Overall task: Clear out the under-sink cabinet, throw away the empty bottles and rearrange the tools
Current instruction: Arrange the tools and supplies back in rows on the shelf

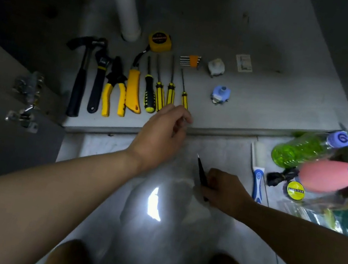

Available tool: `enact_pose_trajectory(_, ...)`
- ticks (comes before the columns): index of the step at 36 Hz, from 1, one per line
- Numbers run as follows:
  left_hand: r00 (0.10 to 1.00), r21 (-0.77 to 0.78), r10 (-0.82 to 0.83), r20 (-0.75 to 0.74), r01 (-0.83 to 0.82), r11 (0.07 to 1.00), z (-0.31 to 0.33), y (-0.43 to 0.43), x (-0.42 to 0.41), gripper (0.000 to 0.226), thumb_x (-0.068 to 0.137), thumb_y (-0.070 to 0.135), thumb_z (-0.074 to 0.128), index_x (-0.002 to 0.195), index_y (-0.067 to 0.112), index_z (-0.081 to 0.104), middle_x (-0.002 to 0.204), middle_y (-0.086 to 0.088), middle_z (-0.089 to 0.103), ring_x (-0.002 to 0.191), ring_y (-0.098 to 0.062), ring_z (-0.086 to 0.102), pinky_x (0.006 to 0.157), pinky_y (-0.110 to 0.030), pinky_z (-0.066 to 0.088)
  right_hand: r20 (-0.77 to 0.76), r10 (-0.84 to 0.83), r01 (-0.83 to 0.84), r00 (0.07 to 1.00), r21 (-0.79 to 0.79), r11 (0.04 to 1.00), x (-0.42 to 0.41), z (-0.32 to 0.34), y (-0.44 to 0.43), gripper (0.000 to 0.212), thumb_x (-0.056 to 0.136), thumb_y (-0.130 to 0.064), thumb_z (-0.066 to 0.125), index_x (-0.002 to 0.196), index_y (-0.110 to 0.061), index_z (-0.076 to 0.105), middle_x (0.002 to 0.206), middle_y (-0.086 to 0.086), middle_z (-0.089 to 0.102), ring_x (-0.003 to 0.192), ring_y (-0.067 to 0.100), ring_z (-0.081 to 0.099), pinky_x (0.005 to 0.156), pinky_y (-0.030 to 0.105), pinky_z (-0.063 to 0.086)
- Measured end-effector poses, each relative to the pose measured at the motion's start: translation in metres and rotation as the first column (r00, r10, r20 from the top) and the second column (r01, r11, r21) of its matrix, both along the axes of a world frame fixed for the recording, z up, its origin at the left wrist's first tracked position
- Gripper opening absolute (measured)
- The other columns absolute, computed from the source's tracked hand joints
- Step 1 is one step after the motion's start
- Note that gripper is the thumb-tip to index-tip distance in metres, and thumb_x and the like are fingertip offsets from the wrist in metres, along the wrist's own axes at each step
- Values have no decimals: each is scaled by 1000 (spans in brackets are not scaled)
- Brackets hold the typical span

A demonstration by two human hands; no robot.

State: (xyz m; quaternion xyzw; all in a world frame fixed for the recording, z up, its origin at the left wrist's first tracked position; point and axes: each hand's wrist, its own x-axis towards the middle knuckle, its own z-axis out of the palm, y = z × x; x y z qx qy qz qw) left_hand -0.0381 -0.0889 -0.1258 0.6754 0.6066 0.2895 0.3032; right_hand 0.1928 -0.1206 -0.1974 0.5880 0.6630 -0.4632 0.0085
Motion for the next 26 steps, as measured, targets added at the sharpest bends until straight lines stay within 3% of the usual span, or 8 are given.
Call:
enact_pose_trajectory(4,992,-170,91,86,-75,983,5,-7,-1,6,95,28,67,99,26,63,79,8,65,71,-6,66,70,-32,59,-361,-98,131,927,69,989,-27,29,5,16,85,-14,71,80,-19,56,67,2,66,56,17,69,52,28,56)
enact_pose_trajectory(8,976,-336,116,185,-49,941,18,-2,7,21,93,37,71,93,17,72,76,1,73,71,-10,73,73,-34,61,-493,-177,305,852,193,933,-51,58,20,22,88,-17,72,79,-13,53,69,9,61,59,24,69,53,36,58)
enact_pose_trajectory(12,925,-376,148,351,-5,926,32,14,19,29,98,21,67,88,-6,67,79,-29,62,71,-24,62,73,-36,61,-437,-236,384,868,289,877,-60,78,41,21,88,-21,73,80,-14,55,65,6,61,61,28,66,61,47,58)
enact_pose_trajectory(16,911,-397,226,346,-76,915,33,41,26,33,97,15,67,90,-16,59,79,-31,58,67,-21,65,67,-35,63,-414,-308,449,856,303,840,-55,85,51,20,84,-19,75,90,-15,56,70,8,63,66,27,65,68,49,58)
enact_pose_trajectory(18,880,-425,307,362,-137,895,29,59,26,27,96,13,69,88,-12,61,79,-21,58,65,-15,67,62,-31,64,-378,-328,457,866,332,825,-48,82,50,16,86,-16,70,92,-16,56,70,6,60,68,27,62,70,52,57)
enact_pose_trajectory(21,881,-436,365,300,-214,874,21,84,24,11,89,10,76,90,8,65,90,-11,72,80,-21,74,74,-40,65,-304,-367,460,879,341,820,-30,73,44,9,90,-16,62,85,-20,55,67,1,56,69,31,60,67,53,56)
enact_pose_trajectory(24,931,-408,333,150,-249,878,12,99,21,38,83,15,81,117,11,65,114,-10,70,104,-28,70,90,-44,60,-248,-375,442,893,334,833,-11,65,42,15,93,-16,57,81,-22,51,68,6,54,67,38,60,66,53,55)
enact_pose_trajectory(26,937,-393,328,121,-259,883,9,103,21,51,79,16,84,123,13,58,119,-12,66,108,-31,67,88,-46,60,-210,-376,429,902,355,830,-1,60,43,17,94,-16,54,79,-23,50,64,7,56,63,38,60,63,52,55)
